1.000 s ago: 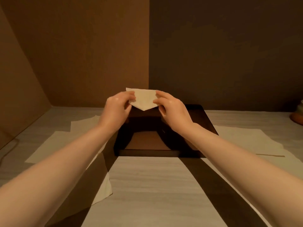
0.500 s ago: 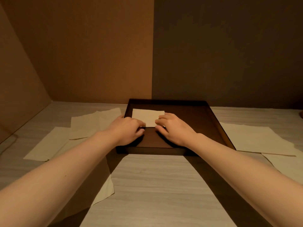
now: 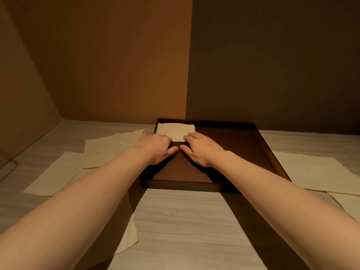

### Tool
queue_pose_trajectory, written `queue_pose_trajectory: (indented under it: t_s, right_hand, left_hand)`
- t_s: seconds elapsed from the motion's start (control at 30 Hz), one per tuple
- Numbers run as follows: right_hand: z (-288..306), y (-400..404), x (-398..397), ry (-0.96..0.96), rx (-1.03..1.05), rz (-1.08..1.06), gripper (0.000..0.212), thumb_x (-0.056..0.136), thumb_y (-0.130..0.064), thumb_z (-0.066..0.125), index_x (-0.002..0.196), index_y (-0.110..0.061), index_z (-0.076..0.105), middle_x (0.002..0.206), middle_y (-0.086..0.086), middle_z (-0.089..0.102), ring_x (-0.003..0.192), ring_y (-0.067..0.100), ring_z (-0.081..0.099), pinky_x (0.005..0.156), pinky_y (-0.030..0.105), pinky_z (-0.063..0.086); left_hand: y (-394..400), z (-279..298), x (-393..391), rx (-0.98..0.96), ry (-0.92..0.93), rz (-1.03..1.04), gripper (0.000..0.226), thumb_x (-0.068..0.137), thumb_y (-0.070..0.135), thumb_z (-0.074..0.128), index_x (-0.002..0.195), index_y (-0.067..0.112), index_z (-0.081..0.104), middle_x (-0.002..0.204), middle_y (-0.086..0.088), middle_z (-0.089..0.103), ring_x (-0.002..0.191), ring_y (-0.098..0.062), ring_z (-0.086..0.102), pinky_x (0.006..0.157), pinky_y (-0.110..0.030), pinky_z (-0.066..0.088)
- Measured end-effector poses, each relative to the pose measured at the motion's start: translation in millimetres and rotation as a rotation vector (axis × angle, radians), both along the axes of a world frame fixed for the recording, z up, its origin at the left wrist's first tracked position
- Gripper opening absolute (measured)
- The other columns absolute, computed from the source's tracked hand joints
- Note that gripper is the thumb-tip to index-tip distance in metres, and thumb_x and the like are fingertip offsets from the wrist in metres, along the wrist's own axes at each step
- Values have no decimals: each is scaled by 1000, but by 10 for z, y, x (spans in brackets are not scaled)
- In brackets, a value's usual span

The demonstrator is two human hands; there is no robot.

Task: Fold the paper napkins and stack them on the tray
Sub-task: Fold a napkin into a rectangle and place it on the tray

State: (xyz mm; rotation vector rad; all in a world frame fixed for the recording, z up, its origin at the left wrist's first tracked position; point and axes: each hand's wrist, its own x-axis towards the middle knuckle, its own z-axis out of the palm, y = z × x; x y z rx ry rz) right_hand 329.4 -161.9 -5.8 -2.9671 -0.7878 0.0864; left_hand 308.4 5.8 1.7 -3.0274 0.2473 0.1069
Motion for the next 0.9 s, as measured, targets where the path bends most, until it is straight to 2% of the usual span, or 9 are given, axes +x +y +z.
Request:
queue_pose_trajectory:
  t_s: [0.37, 0.47, 0.63, 0.7, 0.77, 0.83, 0.9]
  right_hand:
    - [-48, -7, -22, -27, -14, -6, 54, 102, -46, 33, 144, -11, 40, 147, 13, 43, 134, 30, 40, 110, 44, 36]
    - [-55, 2, -41, -10, -20, -6, 57, 103, -46, 32, 147, -11, 35, 152, 14, 36, 139, 32, 33, 113, 44, 32]
    - [-4, -3, -132, -11, 31, 7, 60, 102, -45, 34, 151, -11, 28, 157, 12, 28, 144, 30, 24, 117, 41, 26]
    - [39, -27, -211, -27, 70, 13, 58, 102, -43, 38, 150, -10, 31, 156, 12, 32, 143, 28, 27, 116, 39, 27]
    - [84, -52, -322, -47, 96, 28, 54, 102, -39, 41, 147, -9, 35, 152, 11, 37, 140, 27, 33, 113, 38, 31]
    - [132, -64, -473, -65, 116, 58, 51, 102, -36, 43, 146, -11, 38, 149, 10, 42, 136, 26, 37, 110, 37, 34]
    - [193, -67, -661, -77, 131, 99, 49, 101, -35, 45, 145, -14, 40, 146, 7, 45, 135, 23, 39, 108, 34, 36]
  left_hand:
    - [5, -29, 0, 2, -14, 12, 49, 98, 52, 31, 129, 21, 52, 127, -6, 60, 119, -26, 53, 112, -57, 16]
    - [9, -27, -16, 8, -5, 12, 52, 97, 54, 29, 130, 21, 52, 129, -5, 58, 121, -26, 51, 112, -58, 15]
    - [52, 17, -49, 52, 15, 9, 58, 97, 58, 25, 132, 20, 52, 141, -6, 50, 140, -23, 29, 113, -57, 8]
    - [69, 75, -114, 45, -17, -3, 55, 98, 54, 26, 133, 20, 51, 141, -7, 50, 140, -23, 30, 114, -54, 13]
    - [83, 159, -219, 10, -68, -16, 49, 99, 48, 29, 129, 19, 55, 133, -10, 56, 130, -26, 43, 111, -48, 27]
    - [111, 231, -367, -36, -131, -36, 43, 99, 43, 32, 122, 18, 58, 121, -9, 62, 113, -27, 54, 100, -44, 40]
    - [144, 289, -552, -89, -184, -44, 37, 99, 40, 35, 117, 18, 60, 111, -6, 64, 103, -24, 56, 91, -42, 47]
